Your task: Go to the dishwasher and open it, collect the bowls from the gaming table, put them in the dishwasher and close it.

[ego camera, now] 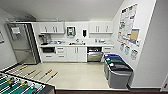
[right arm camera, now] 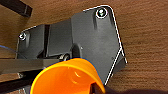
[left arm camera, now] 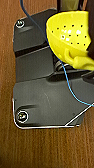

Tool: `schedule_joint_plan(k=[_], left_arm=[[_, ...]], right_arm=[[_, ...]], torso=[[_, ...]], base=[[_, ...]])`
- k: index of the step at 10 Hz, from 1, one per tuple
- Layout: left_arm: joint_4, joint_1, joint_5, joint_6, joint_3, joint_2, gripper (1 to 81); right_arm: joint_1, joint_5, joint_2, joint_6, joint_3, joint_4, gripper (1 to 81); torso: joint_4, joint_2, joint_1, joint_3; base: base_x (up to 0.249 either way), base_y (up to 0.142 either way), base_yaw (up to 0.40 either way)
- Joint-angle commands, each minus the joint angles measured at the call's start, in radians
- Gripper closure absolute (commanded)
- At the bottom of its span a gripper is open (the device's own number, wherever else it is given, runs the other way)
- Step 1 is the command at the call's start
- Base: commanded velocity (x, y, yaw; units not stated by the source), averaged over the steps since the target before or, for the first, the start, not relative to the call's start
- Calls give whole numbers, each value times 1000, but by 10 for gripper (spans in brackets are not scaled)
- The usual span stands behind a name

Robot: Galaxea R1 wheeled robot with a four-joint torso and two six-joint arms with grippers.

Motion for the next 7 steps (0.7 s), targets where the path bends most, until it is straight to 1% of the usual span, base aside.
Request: schedule_joint_plan(k=[1,7], left_arm=[[-8,-54,35,-2,-2,-5,811],[-7,-54,35,-2,-2,-5,811]], right_arm=[[48,-48,-12,-3,2,-6,811],[48,-48,-12,-3,2,-6,811]], torso=[[0,0,0,0],[0,0,0,0]], base=[[179,0,0],[180,0,0]])
